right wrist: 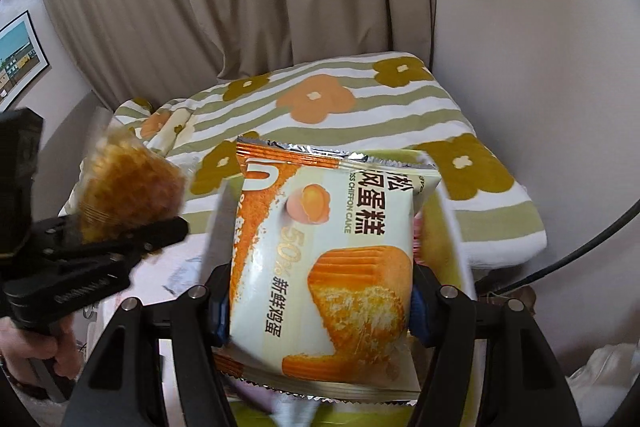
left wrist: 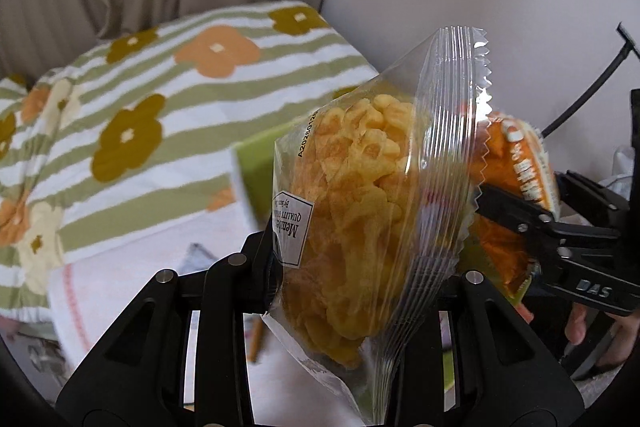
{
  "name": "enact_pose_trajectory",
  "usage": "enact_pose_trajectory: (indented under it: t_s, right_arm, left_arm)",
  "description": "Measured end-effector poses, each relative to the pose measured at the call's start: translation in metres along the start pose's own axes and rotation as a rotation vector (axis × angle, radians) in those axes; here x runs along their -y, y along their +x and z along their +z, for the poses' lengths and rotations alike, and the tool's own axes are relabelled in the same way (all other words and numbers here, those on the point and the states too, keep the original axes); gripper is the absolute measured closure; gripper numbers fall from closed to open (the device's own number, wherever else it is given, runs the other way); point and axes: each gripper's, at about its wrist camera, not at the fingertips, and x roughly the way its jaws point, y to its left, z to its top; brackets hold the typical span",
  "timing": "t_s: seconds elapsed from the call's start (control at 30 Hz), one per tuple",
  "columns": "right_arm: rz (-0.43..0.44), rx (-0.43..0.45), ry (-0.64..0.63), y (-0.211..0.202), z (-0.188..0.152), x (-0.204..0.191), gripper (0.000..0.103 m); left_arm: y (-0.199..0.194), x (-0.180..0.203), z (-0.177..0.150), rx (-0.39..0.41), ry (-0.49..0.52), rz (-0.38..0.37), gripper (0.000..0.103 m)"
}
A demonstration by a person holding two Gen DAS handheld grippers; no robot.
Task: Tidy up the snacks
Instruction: 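Carry both held snacks over the box and open both grippers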
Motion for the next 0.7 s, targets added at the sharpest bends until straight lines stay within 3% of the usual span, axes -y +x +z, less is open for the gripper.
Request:
enact_pose_trajectory:
  t_s: [0.17,0.23,0.27,0.3,0.5,0.7]
  right_arm:
    - [0.012,-0.036,0.006,0.014,0.005,0.035,0.042]
    - [0.025,-0.045,0.018,0.021,0.006,0.041,0.042]
    - [0.032,-0.048,0.023,0.021,0.005,0.045,0.042]
    - [0.037,-0.051,0.026,0.024,0.005,0.046,0.042]
    - [0.063,-0.065,0.057,0.036,0.006,0.057,0.042]
    - [0.076,-0.096,0.032,0.051,0.012,0.057,0.042]
  left_arm:
    - [0.043,0.028,0.005,-0.080,0.013,0.049,0.070]
    - [0.050,0.036,0.007,-0.096,0.035,0.079,0.043]
    - [0.050,0.038,0.007,-0.090,0.043,0.091,0.007]
    - [0.048,0.040,0.008,-0.066,0.056,0.111,0.000]
    - [0.031,0.041,0.010,-0.035,0.095,0.167,0.001]
    - [0.020,0.016,-0.003,-0.041,-0.001,0.165,0.001]
